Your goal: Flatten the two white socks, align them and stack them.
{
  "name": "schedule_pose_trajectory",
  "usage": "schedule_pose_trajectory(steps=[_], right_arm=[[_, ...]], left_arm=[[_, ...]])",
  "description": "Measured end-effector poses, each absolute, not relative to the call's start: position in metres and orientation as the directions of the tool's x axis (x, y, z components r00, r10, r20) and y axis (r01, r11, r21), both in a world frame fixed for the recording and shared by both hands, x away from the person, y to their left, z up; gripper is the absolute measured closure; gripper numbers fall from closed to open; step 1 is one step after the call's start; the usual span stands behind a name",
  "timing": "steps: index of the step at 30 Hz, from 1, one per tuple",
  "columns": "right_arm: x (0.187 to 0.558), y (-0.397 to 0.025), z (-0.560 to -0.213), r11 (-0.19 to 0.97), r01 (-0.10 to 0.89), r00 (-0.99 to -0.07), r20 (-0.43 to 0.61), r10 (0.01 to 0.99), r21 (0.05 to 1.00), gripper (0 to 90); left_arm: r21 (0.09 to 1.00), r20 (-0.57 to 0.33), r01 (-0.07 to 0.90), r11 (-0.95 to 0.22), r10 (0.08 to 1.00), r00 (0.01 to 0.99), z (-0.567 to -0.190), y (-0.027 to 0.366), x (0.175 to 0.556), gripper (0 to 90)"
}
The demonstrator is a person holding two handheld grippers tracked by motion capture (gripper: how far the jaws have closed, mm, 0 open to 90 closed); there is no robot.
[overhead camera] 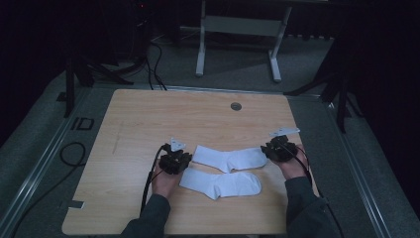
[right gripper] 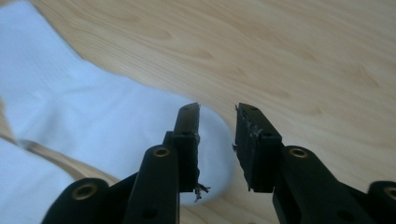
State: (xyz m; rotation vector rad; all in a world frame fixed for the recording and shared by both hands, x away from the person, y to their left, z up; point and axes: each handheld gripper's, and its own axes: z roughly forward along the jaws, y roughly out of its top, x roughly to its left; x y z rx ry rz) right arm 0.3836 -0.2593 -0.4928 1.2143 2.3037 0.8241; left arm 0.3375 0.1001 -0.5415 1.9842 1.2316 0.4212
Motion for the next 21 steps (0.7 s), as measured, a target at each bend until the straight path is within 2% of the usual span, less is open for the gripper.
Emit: schedule_pose_trajectory(steps=[6,7,10,21], right_arm=[[0.388,-0.235,-0.488,0.49,0.55,-0.623,-0.058,0.78,0.676,66.5],[0.389,-0.223,-0.488,0.53,0.524,-0.674,-0.056,0.737,0.667,65.5],[0.389,-0.204,-0.49,0.597,0.471,-0.74,-0.077,0.668,0.649,64.8],[0.396,-0.163,-0.502,0.639,0.439,-0.797,-0.054,0.601,0.632,64.2]], left_arm=[[0.737,-0.101,0.622,-0.265,0.867,0.489,-0.54,0.106,0.329,78.2],[0.734,-0.096,0.622,-0.272,0.865,0.492,-0.54,0.108,0.326,77.7],[0.733,-0.09,0.619,-0.282,0.862,0.499,-0.541,0.111,0.32,76.4],[0.739,-0.103,0.618,-0.269,0.861,0.498,-0.541,0.12,0.3,73.0]])
